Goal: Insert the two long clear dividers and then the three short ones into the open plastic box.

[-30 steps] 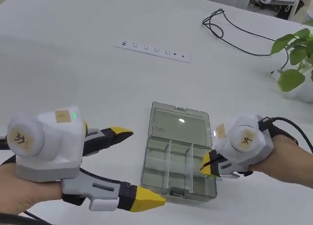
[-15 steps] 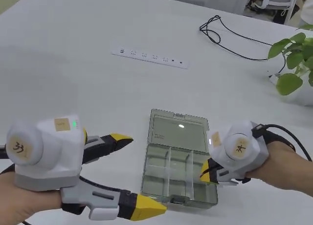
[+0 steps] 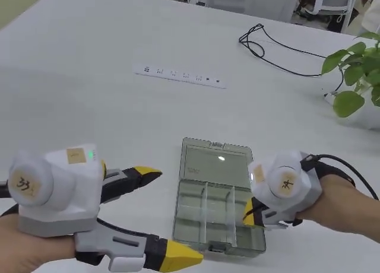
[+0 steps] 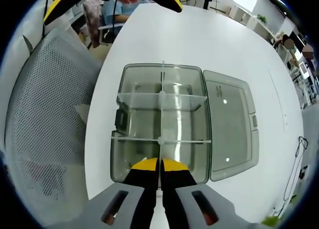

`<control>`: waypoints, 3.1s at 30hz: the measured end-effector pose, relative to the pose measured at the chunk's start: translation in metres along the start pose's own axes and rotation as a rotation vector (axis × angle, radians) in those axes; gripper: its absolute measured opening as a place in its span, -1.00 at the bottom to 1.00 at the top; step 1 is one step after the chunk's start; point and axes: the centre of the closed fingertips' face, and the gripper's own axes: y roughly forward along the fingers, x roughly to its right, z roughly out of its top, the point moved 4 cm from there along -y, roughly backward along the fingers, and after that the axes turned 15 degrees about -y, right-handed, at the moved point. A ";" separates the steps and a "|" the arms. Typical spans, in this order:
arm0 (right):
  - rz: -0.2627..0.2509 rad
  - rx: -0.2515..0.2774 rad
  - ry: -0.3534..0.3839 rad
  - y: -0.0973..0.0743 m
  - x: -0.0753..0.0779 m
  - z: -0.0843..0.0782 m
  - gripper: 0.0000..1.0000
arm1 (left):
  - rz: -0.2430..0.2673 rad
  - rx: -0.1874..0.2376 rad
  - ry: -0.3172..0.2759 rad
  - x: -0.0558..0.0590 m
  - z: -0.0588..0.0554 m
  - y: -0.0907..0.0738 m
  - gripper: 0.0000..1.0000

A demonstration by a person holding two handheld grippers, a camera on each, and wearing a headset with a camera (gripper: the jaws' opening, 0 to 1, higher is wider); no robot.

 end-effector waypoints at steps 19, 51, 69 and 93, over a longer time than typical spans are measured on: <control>-0.076 0.088 0.084 -0.021 0.000 0.002 -0.70 | 0.026 -0.034 0.026 -0.006 -0.005 -0.005 1.00; -0.451 0.454 0.578 -0.078 -0.039 -0.045 0.23 | 0.080 -0.070 0.072 -0.022 -0.009 -0.008 1.00; -0.500 0.491 0.673 -0.074 -0.048 -0.058 0.55 | 0.096 -0.090 0.074 -0.032 -0.016 -0.010 1.00; -0.484 0.496 0.665 -0.072 -0.051 -0.053 0.64 | 0.082 -0.107 0.056 -0.035 -0.024 -0.011 1.00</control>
